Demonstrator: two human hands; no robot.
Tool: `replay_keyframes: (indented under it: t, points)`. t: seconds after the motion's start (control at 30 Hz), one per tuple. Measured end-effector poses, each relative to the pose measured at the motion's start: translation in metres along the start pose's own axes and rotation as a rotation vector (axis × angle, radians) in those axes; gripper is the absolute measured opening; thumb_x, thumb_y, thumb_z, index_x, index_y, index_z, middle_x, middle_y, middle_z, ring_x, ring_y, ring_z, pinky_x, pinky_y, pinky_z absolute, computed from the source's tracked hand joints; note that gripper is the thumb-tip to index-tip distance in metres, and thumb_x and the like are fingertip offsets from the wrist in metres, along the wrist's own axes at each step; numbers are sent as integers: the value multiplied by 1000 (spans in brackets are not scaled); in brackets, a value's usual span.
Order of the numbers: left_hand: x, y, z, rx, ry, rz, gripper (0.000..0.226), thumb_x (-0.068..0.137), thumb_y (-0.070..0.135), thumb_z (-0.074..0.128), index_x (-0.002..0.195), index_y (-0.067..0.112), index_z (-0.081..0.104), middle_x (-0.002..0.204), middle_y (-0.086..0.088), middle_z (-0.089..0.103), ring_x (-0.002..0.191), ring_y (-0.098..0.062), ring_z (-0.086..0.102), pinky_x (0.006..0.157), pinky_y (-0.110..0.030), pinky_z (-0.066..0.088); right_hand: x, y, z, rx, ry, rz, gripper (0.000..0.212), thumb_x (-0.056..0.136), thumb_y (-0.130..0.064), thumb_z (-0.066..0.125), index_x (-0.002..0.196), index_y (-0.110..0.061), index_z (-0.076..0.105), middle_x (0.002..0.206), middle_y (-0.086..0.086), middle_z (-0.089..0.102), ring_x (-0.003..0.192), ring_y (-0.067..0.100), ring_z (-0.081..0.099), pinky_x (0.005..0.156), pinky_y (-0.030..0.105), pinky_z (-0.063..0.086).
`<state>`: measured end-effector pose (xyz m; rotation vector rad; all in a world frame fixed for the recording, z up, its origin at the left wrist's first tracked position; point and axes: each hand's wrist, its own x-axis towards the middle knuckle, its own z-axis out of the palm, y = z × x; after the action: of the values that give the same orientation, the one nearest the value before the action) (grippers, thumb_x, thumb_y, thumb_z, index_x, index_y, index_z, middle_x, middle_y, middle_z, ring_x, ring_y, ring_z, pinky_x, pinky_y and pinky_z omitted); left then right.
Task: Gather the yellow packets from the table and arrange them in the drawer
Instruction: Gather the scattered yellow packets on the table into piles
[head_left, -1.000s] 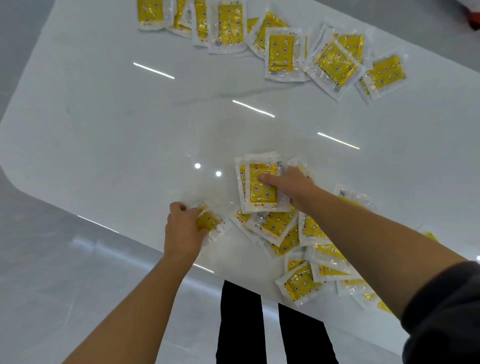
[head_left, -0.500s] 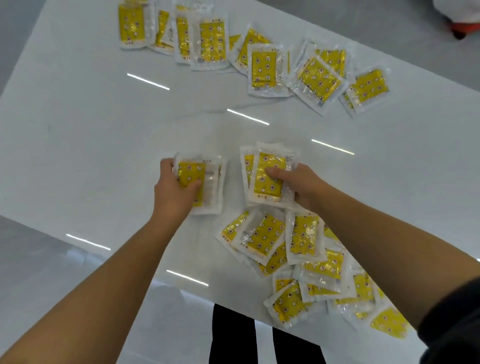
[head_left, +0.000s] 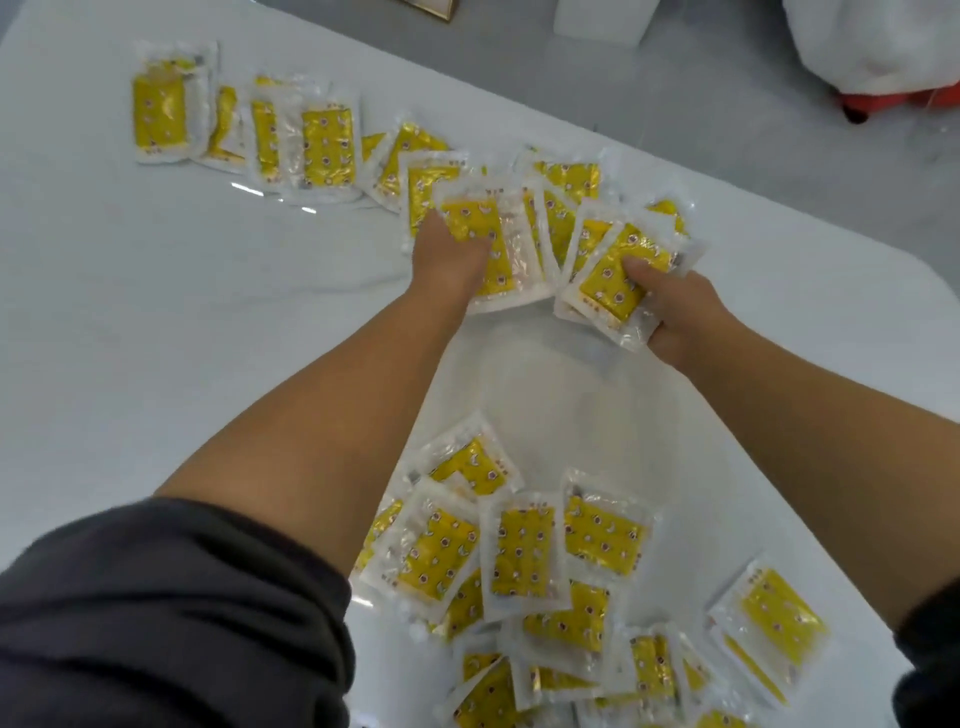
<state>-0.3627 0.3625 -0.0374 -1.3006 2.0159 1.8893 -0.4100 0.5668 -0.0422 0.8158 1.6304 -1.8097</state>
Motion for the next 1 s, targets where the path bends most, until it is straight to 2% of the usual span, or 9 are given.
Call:
replay_keyframes:
  t: [0.13, 0.3, 0.4, 0.47, 0.53, 0.67, 0.77, 0.9, 1.0]
  points:
    - [36, 19, -3, -24, 168, 12, 57, 87, 3, 51, 140, 14, 37, 116, 3, 52, 98, -14, 54, 67, -20, 48, 23, -19, 29, -89, 26, -51, 14, 85, -12, 71, 92, -14, 59, 104, 9, 68, 93, 24, 69, 88, 46, 55]
    - [73, 36, -39, 46, 321, 19, 66, 89, 9, 53, 148, 12, 24, 142, -5, 44, 101, -14, 53, 67, -19, 43, 37, -33, 100, -161, -20, -102, 33, 78, -25, 77, 101, -15, 56, 104, 7, 66, 96, 25, 67, 88, 46, 54]
    - [88, 28, -60, 343, 353, 37, 50, 84, 19, 63, 130, 8, 47, 121, -10, 59, 96, -21, 61, 66, -26, 47, 41, -30, 127, -278, -35, -65, 19, 81, -17, 73, 87, -11, 56, 90, 11, 68, 69, 21, 69, 62, 34, 59]
    - [91, 14, -69, 564, 349, -15, 43, 81, 23, 66, 118, 4, 55, 114, -12, 63, 101, -28, 63, 69, -28, 45, 42, -22, 131, -479, -1, -73, 16, 82, -11, 68, 74, -8, 55, 77, 13, 64, 48, 18, 59, 37, 18, 46]
    - [92, 2, -73, 642, 326, -48, 41, 82, 24, 67, 116, 4, 57, 115, -12, 63, 106, -28, 62, 71, -28, 41, 40, -16, 130, -669, 40, -129, 15, 82, -11, 66, 70, -8, 56, 71, 12, 64, 43, 18, 56, 33, 14, 40]
    - [77, -7, -72, 578, 297, -3, 49, 79, 26, 68, 119, 3, 54, 113, -13, 62, 102, -26, 60, 71, -28, 40, 30, -11, 123, -742, 9, -170, 23, 85, -7, 61, 65, -8, 51, 66, 14, 61, 38, 20, 57, 36, 23, 48]
    - [46, -15, -64, 596, 224, 70, 30, 82, 26, 66, 105, 11, 57, 98, -2, 58, 89, -18, 53, 71, -25, 39, 13, 2, 111, -805, -37, -223, 17, 88, -8, 57, 72, -8, 55, 77, 15, 67, 59, 25, 65, 63, 41, 61]
    - [-13, -47, -63, 629, 108, 85, 10, 83, 23, 63, 87, 17, 56, 85, 7, 56, 81, -13, 51, 59, -19, 34, -19, 41, 75, -1024, -177, -305, 8, 85, -16, 58, 87, -10, 62, 85, 5, 70, 77, 22, 68, 74, 39, 58]
    - [-60, -82, -72, 677, 49, 76, 6, 83, 22, 62, 82, 20, 57, 76, 13, 55, 78, -12, 55, 63, -22, 40, -45, 71, 47, -1219, -298, -329, 4, 87, -21, 61, 90, -18, 60, 87, -4, 63, 85, 17, 61, 78, 32, 52]
